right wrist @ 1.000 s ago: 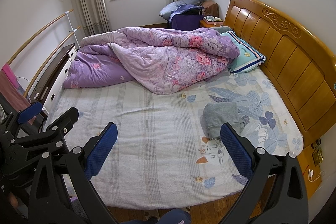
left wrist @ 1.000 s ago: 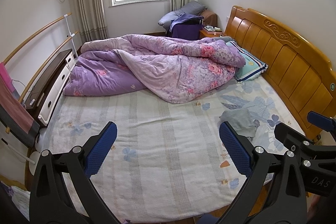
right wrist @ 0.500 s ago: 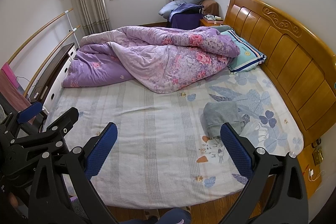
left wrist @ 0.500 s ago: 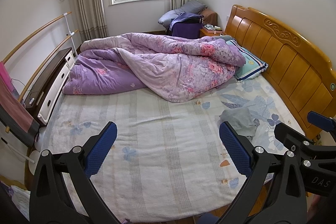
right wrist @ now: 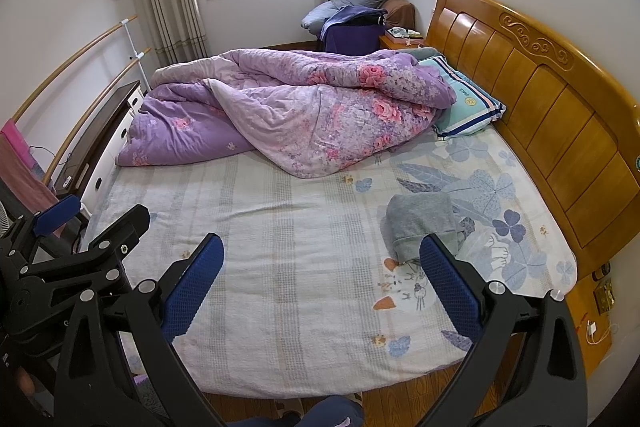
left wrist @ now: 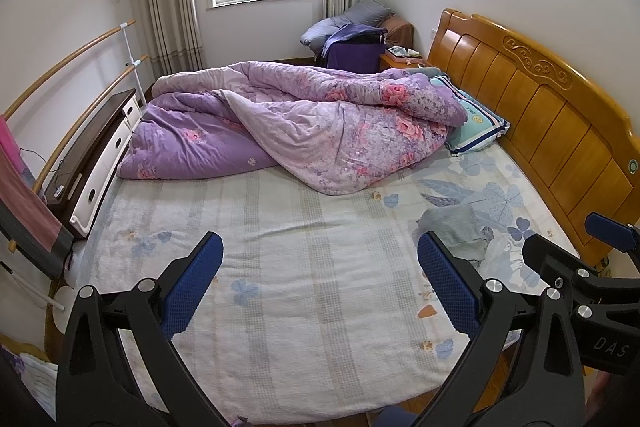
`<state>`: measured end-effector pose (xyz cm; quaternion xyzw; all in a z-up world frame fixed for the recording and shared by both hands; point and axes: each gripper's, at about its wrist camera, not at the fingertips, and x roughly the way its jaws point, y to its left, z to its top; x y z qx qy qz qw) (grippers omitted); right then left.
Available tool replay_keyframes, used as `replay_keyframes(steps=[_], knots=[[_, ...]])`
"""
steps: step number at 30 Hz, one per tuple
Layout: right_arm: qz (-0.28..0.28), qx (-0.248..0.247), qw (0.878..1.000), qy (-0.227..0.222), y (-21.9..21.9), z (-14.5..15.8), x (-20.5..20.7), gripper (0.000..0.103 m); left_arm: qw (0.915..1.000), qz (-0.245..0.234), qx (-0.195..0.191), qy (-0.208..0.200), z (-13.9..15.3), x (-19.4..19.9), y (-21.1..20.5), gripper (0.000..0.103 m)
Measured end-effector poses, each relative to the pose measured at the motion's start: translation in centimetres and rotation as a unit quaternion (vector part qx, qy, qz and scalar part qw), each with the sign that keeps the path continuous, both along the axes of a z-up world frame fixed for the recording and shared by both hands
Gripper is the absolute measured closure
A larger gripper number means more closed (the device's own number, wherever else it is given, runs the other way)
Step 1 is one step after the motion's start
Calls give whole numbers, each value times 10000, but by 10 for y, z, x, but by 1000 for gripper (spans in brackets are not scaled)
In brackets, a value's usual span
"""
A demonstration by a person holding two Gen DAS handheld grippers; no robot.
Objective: Fold large clothes
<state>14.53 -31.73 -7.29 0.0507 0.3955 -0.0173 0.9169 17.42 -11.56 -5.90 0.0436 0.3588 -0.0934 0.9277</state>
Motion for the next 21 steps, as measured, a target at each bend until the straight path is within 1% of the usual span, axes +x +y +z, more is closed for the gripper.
replay_keyframes(steps=[12,17,21], knots=[[9,-13,10000,15,-2,-3,1,8,10000,-6,-10,15,-1,0,0,5],[16,-16,10000,20,-3,-3,2,8,10000,-15,45,-40,-3,-1,-1,5],[31,-10,10000,40,-4,-6,0,8,9999,-7,-43,95,-10,-1,1,5]])
